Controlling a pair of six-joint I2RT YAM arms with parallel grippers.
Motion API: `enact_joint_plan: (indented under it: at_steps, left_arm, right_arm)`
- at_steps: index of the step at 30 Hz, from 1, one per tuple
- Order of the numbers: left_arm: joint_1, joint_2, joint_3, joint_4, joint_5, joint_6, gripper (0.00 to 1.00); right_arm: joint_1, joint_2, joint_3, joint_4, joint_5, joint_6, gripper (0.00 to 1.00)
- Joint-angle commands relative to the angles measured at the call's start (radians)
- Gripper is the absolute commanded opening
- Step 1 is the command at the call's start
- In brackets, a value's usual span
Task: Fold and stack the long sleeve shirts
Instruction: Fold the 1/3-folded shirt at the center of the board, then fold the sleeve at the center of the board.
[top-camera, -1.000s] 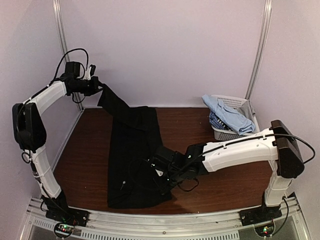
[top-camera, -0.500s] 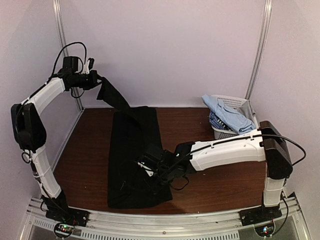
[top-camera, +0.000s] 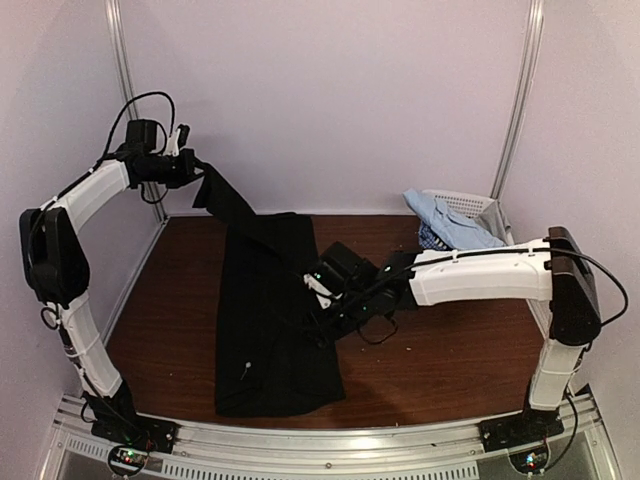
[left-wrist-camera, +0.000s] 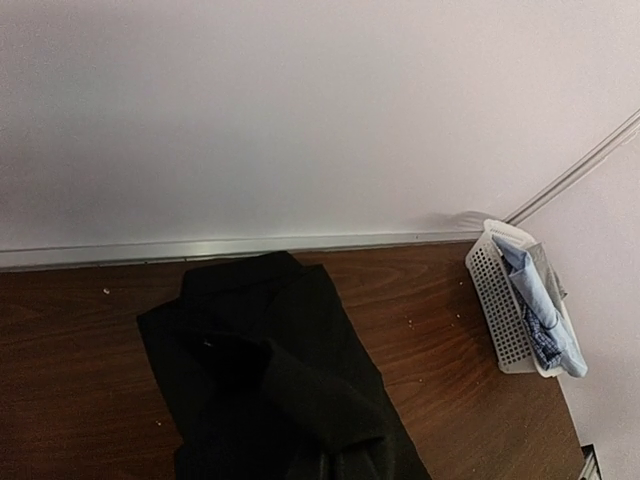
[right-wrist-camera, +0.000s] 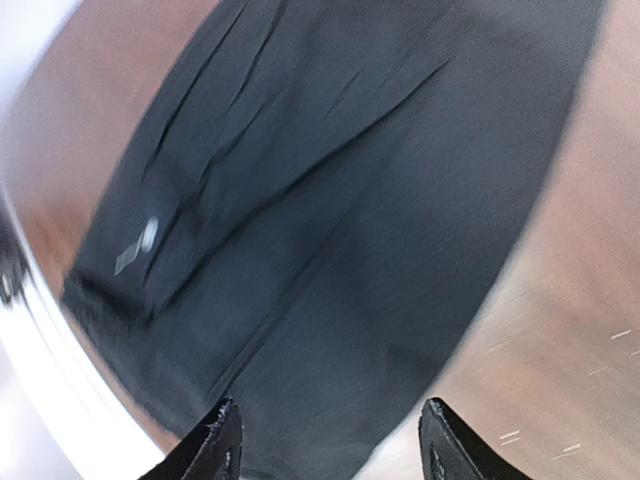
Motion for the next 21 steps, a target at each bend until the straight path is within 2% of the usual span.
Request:
enact_joint_plan:
  at_steps: [1,5,8,11,15,21]
  left_arm:
    - [0.011,-0.098,-0.143,0.01,0.002,-0.018,0.0]
    - [0.011,-0.175,-0.297,0.014,-0.056,-0.048,0.0]
    - [0.008,-0.211,-0.38,0.024,-0.033,-0.049,0.0]
    - [-0.023,-0.219,-0.395,0.02,0.014,-0.023,0.0]
    - [-0.131,-0.178,-0.328,-0.064,0.01,0.052,0.0]
    - [-0.374,-0.053,-0.279,-0.169,-0.008,0.132,0.0]
  right_arm:
    - [-0.101,-0.072,-0.021,0.086,0.044,-0.004,0.62]
    - [-0.157,-0.053,0.015,0.122,0.051,-0.023,0.62]
    - [-0.19,-0.025,0.06,0.131,0.049,-0.039,0.61]
    - [-0.212,0.004,0.101,0.135,0.047,-0.061,0.61]
    - [-0.239,0.038,0.141,0.129,0.061,-0.085,0.61]
    - [-0.278,0.045,0.135,0.144,0.079,-0.085,0.61]
